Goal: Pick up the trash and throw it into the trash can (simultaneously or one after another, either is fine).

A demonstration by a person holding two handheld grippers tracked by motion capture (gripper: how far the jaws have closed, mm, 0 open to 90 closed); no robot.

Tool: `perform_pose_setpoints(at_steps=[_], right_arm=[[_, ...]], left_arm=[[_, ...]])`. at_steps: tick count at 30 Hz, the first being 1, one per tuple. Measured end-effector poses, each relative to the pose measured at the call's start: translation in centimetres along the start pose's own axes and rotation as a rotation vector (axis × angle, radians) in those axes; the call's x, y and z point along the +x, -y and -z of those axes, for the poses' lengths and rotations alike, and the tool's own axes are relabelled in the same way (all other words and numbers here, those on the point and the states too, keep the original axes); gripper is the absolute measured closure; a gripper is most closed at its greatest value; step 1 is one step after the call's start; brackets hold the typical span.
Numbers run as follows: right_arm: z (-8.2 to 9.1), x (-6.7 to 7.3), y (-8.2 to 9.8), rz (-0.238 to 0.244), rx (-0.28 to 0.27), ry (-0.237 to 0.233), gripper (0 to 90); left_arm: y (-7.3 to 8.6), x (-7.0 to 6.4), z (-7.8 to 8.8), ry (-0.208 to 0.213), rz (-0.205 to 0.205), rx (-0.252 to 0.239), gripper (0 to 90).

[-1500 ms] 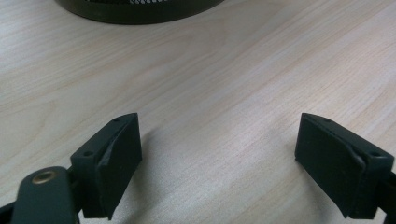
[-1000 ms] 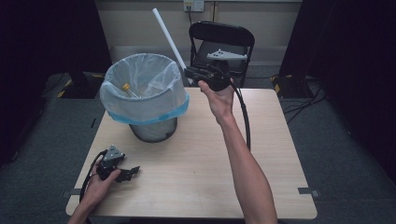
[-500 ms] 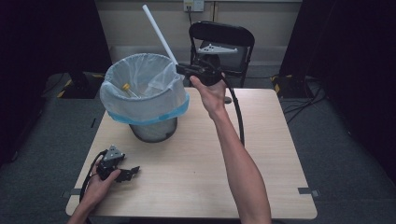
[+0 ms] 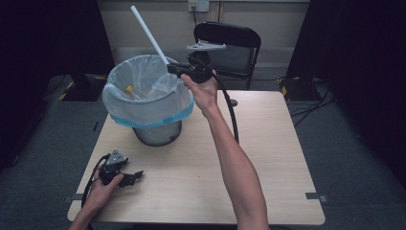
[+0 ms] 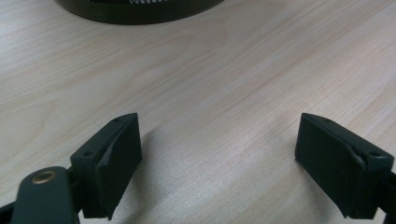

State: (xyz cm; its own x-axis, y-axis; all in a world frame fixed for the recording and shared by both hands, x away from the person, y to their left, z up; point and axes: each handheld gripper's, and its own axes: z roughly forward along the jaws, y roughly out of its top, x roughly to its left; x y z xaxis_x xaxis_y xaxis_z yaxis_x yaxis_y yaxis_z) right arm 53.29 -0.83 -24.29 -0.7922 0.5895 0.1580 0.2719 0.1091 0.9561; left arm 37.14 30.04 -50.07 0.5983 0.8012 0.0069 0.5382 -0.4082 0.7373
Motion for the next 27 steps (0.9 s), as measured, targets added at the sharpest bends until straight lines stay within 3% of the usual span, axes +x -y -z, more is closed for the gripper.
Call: perform_pose_setpoints(at_steps=[7,10,18,27], right_arm=[[-1.8,0.4,-0.3,0.011,0.028,-0.017,80.8],[-2.5,0.5,-0.2,0.003,0.052,-0.052,79.9],[-2.7,0.8,0.0,-0.003,0.065,-0.032,58.5],[-2.3,0.8,-0.2,-0.017,0.063,-0.012,41.6]], left_arm=[[0.0,0.0,0.0,0.002,0.0,0.0,14.1],[0.0,0.0,0.0,0.002,0.0,0.0,14.1],[0.0,0.0,0.0,0.007,0.0,-0.002,14.1],[0.0,0.0,0.0,0.007,0.0,-0.003,14.1]])
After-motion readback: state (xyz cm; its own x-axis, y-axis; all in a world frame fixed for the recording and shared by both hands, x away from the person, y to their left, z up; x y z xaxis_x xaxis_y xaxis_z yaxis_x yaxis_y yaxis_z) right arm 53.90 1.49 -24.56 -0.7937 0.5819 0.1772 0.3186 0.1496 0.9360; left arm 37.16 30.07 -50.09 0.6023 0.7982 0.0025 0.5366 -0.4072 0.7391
